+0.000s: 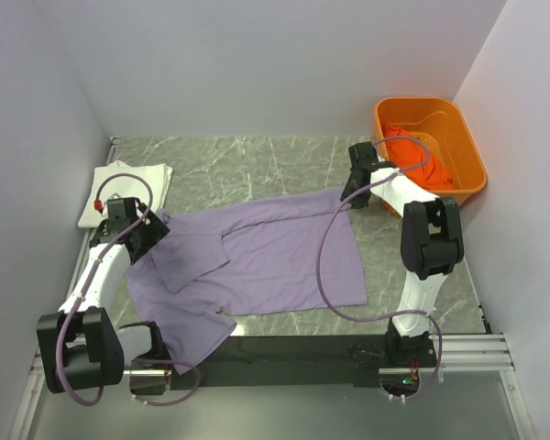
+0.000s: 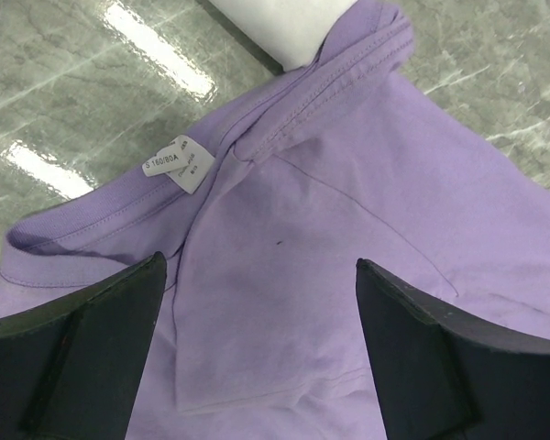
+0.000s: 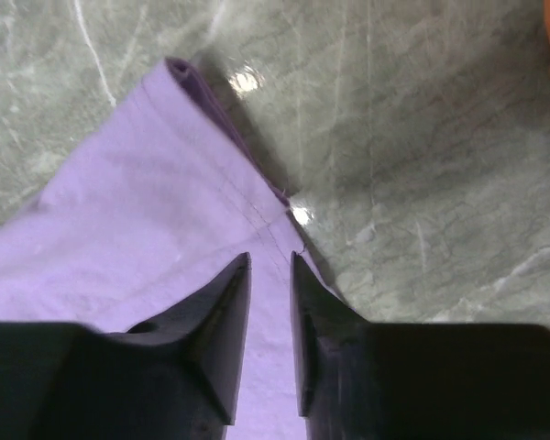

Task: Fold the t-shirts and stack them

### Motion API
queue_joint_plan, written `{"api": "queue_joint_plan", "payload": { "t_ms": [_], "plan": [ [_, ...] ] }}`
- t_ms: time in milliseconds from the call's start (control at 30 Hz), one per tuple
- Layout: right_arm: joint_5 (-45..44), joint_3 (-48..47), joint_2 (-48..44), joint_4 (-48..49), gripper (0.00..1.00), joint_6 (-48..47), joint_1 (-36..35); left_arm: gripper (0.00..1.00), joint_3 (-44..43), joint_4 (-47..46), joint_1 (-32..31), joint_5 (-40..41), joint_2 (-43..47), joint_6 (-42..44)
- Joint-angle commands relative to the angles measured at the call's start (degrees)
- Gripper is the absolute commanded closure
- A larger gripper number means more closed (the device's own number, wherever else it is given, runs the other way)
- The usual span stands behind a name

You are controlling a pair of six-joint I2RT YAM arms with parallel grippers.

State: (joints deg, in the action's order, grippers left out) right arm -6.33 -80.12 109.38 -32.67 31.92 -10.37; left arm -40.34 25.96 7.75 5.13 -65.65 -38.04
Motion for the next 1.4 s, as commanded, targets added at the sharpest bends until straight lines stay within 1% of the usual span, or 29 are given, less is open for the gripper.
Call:
{"api": "queue_joint_plan", "payload": {
  "t_ms": [0,67,100,167,233,267,367,400,467,500,700,800,900,967,1033,1133,1233,1267,1333,1367],
  "plan": [
    [0.0,-1.4,-2.8,3.7,0.63,-3.3,-0.5,0.10,-2.4,-1.1,-1.2,-1.4,-0.9,2.0],
    [0.9,-3.0,-3.2,5.2,0.59,-4.9,-0.7,0.09,-2.9,-0.6,-2.5,-1.4,-1.5,2.4],
    [1.2,-3.6,-3.2,5.4,0.57,-5.3,-0.7,0.09,-3.8,-0.5,-4.8,-1.2,-1.8,2.7],
    [1.7,-5.0,-2.3,6.4,0.57,-5.9,-0.7,0.09,-6.0,0.4,-7.3,1.4,-2.9,3.1],
    [2.5,-6.2,-1.4,6.6,0.57,-5.7,-0.6,0.10,-7.7,0.9,-13.7,4.4,-5.0,3.7],
    [2.9,-7.1,-0.4,6.7,0.56,-5.5,-0.6,0.10,-8.6,1.7,-15.3,5.2,-6.0,4.2],
    [3.8,-7.8,1.3,7.3,0.57,-4.1,-0.6,0.15,-13.3,3.1,-20.7,8.0,-10.9,4.7],
    [3.8,-7.9,1.6,7.3,0.57,-3.8,-0.6,0.18,-14.1,3.3,-22.8,8.5,-12.0,5.0],
    [3.8,-8.2,2.7,7.4,0.57,-3.0,-0.5,0.25,-16.6,4.1,-24.7,9.5,-15.9,5.2],
    [3.7,-8.3,3.2,7.1,0.57,-2.8,-0.5,0.26,-17.5,4.4,-26.5,9.6,-18.5,5.2],
    [2.2,-7.8,4.4,5.8,0.58,-1.9,-0.2,0.36,-23.8,6.8,-32.8,11.5,-27.1,5.2],
    [2.0,-6.9,4.3,5.8,0.58,-1.8,0.1,0.39,-26.5,8.8,-35.1,13.6,-32.1,5.0],
    [1.5,-6.2,4.3,5.7,0.58,-1.9,0.1,0.42,-28.0,10.9,-36.2,15.3,-34.6,4.3],
    [1.1,-5.8,4.3,5.5,0.58,-1.8,0.2,0.45,-28.7,12.2,-36.6,16.9,-35.6,3.6],
    [0.7,-5.2,4.3,5.5,0.58,-1.7,0.1,0.46,-29.0,12.6,-37.0,17.8,-36.7,3.5],
    [0.4,-4.9,4.6,5.5,0.58,-1.4,0.2,0.49,-29.1,12.6,-37.5,17.7,-37.9,3.3],
    [0.0,-4.7,5.0,5.5,0.58,-1.2,0.1,0.58,-28.7,12.5,-37.6,17.6,-38.6,3.1],
    [-0.2,-4.7,5.1,5.4,0.58,-1.1,0.1,0.65,-28.7,12.3,-37.8,17.4,-38.7,3.1],
    [-0.9,-5.0,5.3,4.7,0.58,-0.9,0.2,0.71,-28.6,12.3,-37.9,17.3,-38.9,3.0],
    [-1.2,-5.1,5.5,4.5,0.58,-0.9,0.2,0.77,-28.5,12.4,-38.0,17.4,-38.9,3.0]
  ]
}}
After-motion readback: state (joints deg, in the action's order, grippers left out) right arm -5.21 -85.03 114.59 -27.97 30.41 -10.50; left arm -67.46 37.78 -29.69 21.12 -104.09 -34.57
